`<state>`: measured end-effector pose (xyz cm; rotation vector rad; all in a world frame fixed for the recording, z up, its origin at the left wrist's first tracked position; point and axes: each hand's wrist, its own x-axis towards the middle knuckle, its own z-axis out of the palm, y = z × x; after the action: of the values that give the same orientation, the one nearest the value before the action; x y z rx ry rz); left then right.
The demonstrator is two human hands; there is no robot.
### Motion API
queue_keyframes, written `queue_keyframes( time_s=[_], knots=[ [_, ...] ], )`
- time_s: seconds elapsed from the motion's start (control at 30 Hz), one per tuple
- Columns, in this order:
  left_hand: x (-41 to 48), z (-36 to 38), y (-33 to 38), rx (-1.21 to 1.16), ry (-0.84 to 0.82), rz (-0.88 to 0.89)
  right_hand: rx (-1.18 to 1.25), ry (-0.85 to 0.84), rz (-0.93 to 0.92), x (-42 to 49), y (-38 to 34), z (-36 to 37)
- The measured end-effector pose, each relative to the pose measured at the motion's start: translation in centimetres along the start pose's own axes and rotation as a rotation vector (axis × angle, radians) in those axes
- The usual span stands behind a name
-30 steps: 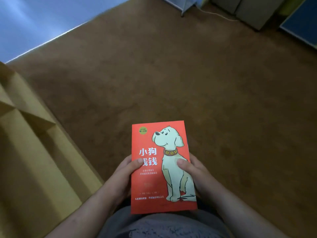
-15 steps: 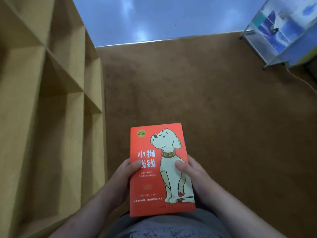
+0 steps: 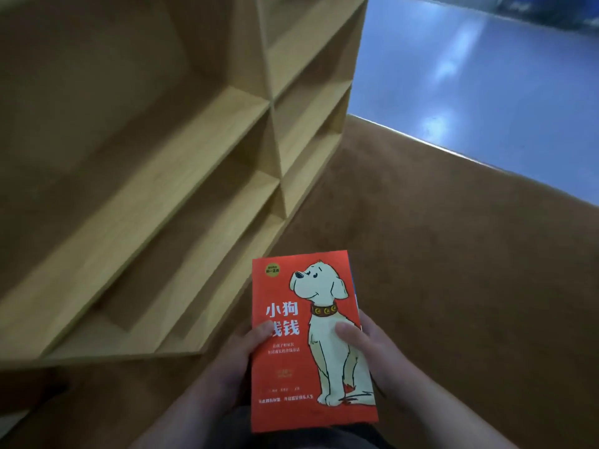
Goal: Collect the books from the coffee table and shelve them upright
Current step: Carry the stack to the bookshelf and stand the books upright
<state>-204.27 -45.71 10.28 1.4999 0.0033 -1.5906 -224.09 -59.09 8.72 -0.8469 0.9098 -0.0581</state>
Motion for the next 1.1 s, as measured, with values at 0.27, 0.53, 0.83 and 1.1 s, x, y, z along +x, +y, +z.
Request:
queue_keyframes(
  time_s=[0.27,0.53,0.83,1.1],
  knots=[
    [0.8,-4.6,4.4,-0.238,0.127,0.030,-0.177,-0.254,0.069,9.1,-6.7,4.4],
    [-0.3,-8.4,7.6,-0.441,0.335,0.183,-0.323,-0.414,0.065,14.4,-11.7,10.9],
    [-0.7,-9.9,11.3,-0.648,0.575,0.397,-0.468,-0.540,0.084,19.5,-17.6,17.3],
    [0.6,-10.8,14.9,-0.762,0.786,0.614,-0.549,-0.805,0.076,24.3,-23.1,22.5]
  ],
)
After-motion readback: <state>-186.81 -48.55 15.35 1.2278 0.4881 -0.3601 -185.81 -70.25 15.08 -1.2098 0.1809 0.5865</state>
